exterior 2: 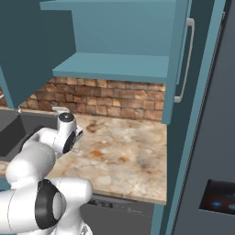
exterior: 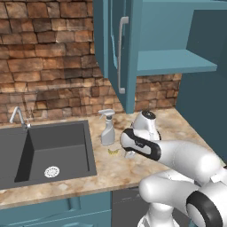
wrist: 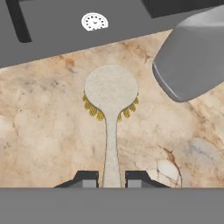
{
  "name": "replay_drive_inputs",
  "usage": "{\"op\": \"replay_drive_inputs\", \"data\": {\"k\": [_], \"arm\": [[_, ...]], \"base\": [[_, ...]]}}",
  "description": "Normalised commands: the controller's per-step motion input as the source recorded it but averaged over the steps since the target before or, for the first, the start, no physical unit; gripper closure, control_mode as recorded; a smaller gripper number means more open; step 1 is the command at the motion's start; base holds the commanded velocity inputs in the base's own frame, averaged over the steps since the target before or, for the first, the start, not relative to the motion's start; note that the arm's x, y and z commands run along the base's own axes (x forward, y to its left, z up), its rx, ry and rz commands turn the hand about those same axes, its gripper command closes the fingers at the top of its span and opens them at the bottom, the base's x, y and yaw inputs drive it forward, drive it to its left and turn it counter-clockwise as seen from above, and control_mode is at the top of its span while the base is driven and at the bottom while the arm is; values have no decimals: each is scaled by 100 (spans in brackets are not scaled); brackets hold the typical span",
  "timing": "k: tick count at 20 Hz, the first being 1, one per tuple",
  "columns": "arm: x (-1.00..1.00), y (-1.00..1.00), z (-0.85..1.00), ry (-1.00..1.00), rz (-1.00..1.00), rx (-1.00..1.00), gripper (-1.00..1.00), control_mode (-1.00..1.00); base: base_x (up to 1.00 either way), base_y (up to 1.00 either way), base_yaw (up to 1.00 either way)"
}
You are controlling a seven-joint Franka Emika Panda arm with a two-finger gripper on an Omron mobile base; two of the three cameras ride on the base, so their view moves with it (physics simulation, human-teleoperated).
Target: Locate and retrieve the spray and dish brush from the cabinet. Place them next to the sink.
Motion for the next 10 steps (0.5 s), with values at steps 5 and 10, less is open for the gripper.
{"op": "replay_drive_inputs", "data": {"k": [5,10], "arm": [[-5,12,-30,-16,-4,0,100,-100],[-2,10,-40,-1,1,1,100,-100]], "base": [[0,0,0],[0,0,0]]}}
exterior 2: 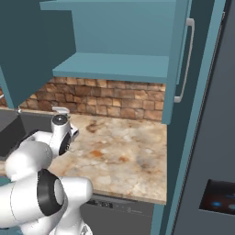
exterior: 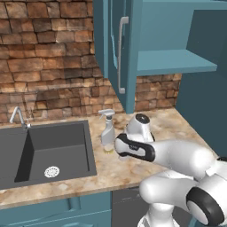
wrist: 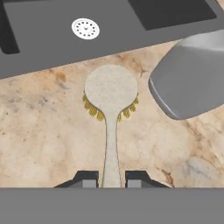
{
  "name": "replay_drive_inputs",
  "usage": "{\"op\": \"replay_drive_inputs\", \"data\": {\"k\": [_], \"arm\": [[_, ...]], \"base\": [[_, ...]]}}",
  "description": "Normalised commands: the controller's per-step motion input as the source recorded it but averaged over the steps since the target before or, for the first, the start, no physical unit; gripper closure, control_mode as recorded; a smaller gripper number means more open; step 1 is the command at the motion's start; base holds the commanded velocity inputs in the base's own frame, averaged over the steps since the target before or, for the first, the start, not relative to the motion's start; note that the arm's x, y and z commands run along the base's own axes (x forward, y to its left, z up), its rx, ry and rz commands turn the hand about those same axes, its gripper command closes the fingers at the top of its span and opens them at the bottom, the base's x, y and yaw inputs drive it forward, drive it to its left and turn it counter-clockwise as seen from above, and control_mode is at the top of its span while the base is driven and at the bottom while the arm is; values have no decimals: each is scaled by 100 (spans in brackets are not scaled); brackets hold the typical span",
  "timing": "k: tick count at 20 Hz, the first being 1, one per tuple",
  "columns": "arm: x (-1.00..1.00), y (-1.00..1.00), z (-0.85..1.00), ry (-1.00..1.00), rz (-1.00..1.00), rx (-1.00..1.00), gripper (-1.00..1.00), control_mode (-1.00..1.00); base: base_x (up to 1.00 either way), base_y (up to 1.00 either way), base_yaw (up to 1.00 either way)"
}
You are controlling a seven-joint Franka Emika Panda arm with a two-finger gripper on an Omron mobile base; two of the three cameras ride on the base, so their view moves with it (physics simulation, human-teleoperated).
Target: Locate and retrieve the spray and dish brush from the cabinet. Place them next to the sink.
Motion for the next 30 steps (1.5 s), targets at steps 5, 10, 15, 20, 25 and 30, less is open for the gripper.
{"op": "replay_drive_inputs", "data": {"k": [5,10,15,20,25,30], "arm": [[-4,1,-44,7,2,3,-100,-100],[-4,0,-7,13,0,1,-100,-100],[-15,0,0,12,0,0,-100,-100],[-19,-3,25,17,-3,-5,-100,-100],[-45,-35,29,14,-15,0,-100,-100],[-21,-31,3,-1,-28,-8,-100,-100]], "base": [[0,0,0],[0,0,0],[0,0,0],[0,0,0],[0,0,0],[0,0,0]]}}
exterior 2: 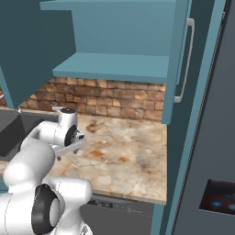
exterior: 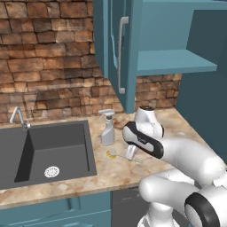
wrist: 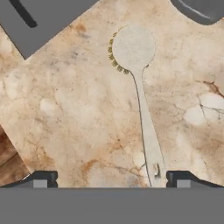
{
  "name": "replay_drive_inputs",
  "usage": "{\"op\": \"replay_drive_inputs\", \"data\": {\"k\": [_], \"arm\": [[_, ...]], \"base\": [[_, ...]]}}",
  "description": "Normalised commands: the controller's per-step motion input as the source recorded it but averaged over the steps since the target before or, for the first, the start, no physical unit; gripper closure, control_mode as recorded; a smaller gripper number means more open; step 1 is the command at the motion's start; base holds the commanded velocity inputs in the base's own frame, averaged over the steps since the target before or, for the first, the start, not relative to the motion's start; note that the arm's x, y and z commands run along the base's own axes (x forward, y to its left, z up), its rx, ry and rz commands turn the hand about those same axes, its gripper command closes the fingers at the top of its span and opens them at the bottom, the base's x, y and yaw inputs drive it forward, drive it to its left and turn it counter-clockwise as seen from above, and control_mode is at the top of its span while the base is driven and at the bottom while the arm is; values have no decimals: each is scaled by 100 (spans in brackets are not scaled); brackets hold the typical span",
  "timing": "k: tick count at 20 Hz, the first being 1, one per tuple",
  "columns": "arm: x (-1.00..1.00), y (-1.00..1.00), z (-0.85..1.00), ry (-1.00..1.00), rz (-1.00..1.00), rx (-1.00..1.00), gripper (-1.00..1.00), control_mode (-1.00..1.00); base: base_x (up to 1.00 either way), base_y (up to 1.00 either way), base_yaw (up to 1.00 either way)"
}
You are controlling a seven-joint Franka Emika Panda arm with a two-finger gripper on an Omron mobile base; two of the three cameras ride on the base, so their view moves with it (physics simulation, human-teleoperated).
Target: Locate and retrieve the spray and dish brush from the cabinet. Place them next to the sink.
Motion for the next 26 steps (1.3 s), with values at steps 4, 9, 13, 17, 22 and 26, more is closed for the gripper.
{"op": "replay_drive_inputs", "data": {"k": [4,9,13,17,22,26], "arm": [[-12,-19,3,-10,-32,-13,-100,-100],[-19,-33,22,-1,-27,-8,-100,-100],[-26,-46,35,-1,-23,-3,-100,-100],[-31,-43,28,-6,-22,-1,-100,-100],[-51,-22,17,-23,-15,-3,-100,-100],[-68,-7,16,-30,-7,0,-100,-100]], "base": [[0,0,0],[0,0,0],[0,0,0],[0,0,0],[0,0,0],[0,0,0]]}}
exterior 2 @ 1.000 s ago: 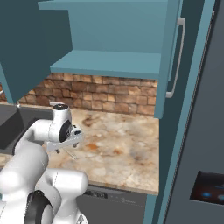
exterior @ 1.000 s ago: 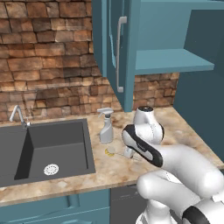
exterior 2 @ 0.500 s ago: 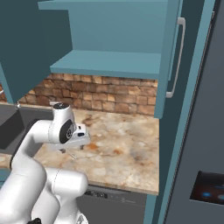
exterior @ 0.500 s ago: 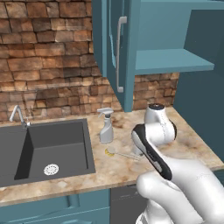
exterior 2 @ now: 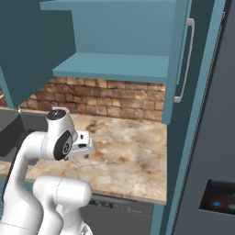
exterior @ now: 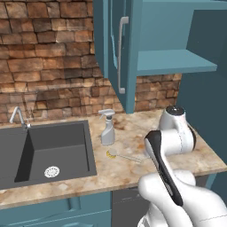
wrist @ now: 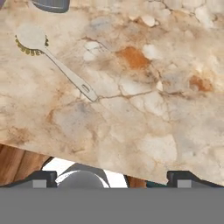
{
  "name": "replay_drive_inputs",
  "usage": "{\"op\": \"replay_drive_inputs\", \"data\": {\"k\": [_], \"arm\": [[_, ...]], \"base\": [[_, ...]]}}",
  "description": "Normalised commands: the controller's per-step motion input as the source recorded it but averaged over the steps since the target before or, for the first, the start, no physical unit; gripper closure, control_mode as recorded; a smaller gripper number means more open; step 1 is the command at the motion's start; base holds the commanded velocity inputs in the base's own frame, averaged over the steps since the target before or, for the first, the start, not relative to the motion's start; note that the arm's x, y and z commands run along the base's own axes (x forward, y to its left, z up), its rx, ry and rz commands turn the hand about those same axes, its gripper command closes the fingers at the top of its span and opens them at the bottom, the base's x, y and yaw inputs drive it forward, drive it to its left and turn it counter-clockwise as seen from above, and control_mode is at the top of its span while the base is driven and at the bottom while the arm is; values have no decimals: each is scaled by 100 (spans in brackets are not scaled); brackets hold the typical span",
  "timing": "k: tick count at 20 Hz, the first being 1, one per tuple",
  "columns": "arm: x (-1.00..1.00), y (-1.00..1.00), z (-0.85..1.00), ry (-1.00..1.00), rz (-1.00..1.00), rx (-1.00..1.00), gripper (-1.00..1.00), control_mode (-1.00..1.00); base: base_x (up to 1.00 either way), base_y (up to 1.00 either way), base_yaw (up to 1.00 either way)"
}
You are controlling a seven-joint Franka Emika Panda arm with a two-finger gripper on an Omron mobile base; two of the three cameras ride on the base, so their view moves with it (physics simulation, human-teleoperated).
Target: Locate and retrieve the spray and dish brush from the cabinet. Place them next to the sink.
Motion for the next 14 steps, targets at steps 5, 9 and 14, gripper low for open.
{"op": "replay_drive_inputs", "data": {"k": [5,9,14], "arm": [[-74,0,29,-37,-1,0,-100,-100],[-72,0,32,-44,0,0,-100,-100],[-72,0,34,-47,0,0,-100,-100]], "base": [[0,0,0],[0,0,0],[0,0,0]]}}
